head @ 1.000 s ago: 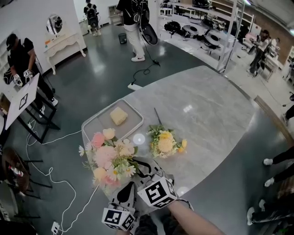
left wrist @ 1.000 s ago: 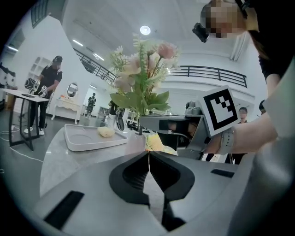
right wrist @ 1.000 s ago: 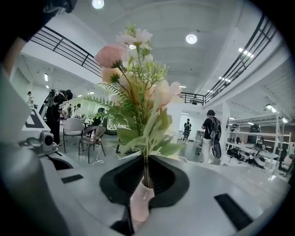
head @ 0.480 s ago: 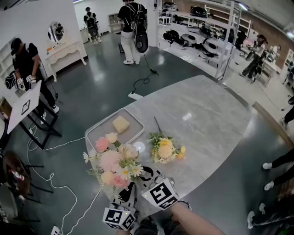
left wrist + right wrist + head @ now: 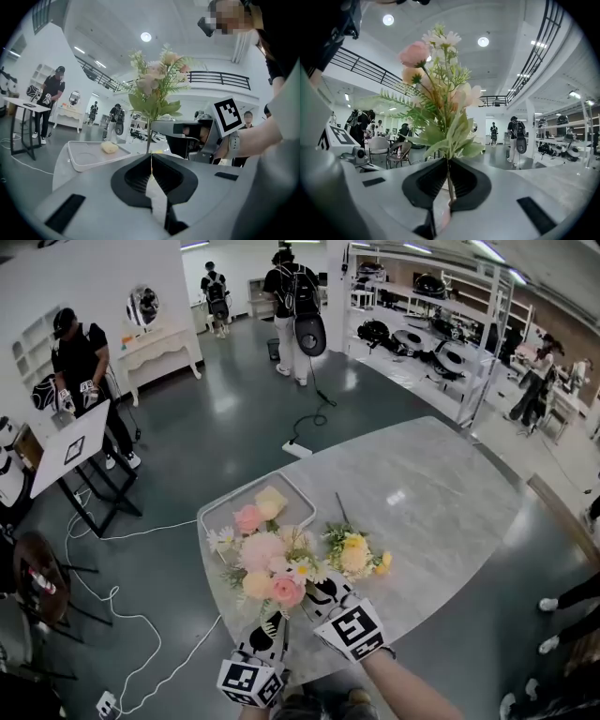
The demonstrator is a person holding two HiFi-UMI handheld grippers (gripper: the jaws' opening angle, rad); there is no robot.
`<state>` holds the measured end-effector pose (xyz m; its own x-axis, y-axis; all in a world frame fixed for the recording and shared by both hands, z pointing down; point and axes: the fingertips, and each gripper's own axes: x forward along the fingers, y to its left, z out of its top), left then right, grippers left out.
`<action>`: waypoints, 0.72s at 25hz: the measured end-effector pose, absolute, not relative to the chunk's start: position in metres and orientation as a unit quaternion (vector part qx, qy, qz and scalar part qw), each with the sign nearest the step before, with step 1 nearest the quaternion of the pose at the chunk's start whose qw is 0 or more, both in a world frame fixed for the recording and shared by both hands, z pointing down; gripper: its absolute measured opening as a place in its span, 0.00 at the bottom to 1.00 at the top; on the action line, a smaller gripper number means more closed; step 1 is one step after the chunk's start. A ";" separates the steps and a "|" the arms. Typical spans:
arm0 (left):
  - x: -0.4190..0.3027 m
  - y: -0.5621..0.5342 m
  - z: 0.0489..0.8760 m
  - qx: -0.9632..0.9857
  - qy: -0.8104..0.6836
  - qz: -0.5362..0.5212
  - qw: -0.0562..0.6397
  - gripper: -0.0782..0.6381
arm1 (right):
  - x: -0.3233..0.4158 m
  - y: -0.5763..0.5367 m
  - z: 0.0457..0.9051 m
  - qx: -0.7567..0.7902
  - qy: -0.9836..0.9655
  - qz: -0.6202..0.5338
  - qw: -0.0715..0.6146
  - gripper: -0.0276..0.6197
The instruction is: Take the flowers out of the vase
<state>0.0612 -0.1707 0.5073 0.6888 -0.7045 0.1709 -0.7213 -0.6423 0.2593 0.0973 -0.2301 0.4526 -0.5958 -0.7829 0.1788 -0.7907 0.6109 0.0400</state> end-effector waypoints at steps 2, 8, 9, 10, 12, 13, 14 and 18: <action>0.065 -0.170 0.503 0.906 -0.393 0.028 0.153 0.13 | 0.105 -0.231 0.445 0.442 -0.893 0.021 0.082 0.10; 0.064 -0.167 0.494 0.901 -0.405 0.022 0.152 0.13 | 0.113 -0.230 0.429 0.436 -0.897 0.019 0.069 0.10; 0.063 -0.167 0.492 0.901 -0.407 0.020 0.151 0.13 | 0.113 -0.230 0.427 0.435 -0.898 0.020 0.066 0.10; 0.062 -0.167 0.490 0.900 -0.409 0.018 0.150 0.13 | 0.113 -0.231 0.424 0.433 -0.899 0.022 0.062 0.10; 0.062 -0.168 0.486 0.899 -0.412 0.015 0.147 0.13 | 0.113 -0.233 0.419 0.431 -0.900 0.024 0.057 0.10; 0.062 -0.169 0.484 0.898 -0.414 0.014 0.147 0.13 | 0.113 -0.233 0.416 0.429 -0.901 0.024 0.056 0.10; 0.062 -0.169 0.481 0.898 -0.415 0.013 0.146 0.13 | 0.114 -0.234 0.413 0.427 -0.902 0.024 0.054 0.10; 0.060 -0.166 0.476 0.896 -0.420 0.007 0.145 0.13 | 0.116 -0.233 0.404 0.425 -0.904 0.032 0.044 0.10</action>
